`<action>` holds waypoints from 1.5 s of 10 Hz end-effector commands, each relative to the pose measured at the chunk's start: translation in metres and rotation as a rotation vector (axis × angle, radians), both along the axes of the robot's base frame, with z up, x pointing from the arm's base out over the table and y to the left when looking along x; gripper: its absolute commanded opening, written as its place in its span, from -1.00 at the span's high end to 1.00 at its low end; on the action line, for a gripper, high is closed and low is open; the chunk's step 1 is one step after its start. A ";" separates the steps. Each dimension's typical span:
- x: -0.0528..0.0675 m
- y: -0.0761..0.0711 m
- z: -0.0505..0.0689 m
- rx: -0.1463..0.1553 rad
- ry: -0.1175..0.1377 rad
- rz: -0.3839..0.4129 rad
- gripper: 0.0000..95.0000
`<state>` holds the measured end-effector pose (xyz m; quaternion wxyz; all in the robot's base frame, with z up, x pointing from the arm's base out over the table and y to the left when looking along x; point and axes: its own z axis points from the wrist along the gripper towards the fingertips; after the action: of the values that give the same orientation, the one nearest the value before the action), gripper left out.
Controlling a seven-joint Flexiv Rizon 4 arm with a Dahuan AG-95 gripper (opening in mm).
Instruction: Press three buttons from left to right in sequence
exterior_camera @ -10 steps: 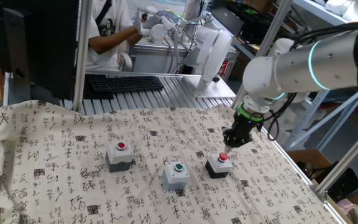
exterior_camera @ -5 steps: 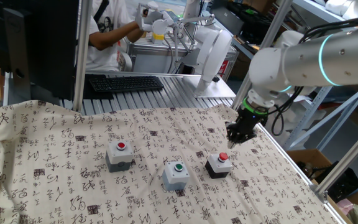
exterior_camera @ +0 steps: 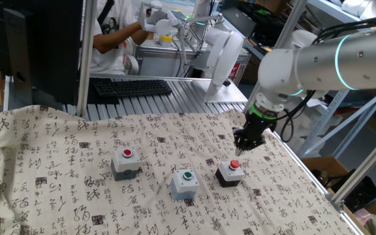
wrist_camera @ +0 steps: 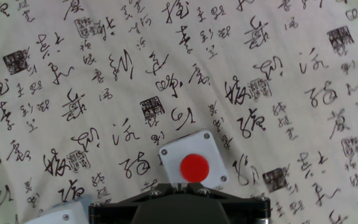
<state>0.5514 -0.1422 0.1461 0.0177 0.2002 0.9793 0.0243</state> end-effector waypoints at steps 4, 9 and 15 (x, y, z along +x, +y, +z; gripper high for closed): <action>-0.006 0.037 -0.007 -0.004 -0.001 -0.064 1.00; -0.002 0.050 -0.015 0.001 0.001 -0.087 1.00; -0.001 0.051 -0.016 -0.007 0.011 -0.073 1.00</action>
<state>0.5503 -0.0912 0.1298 0.0129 0.2362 0.9714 0.0185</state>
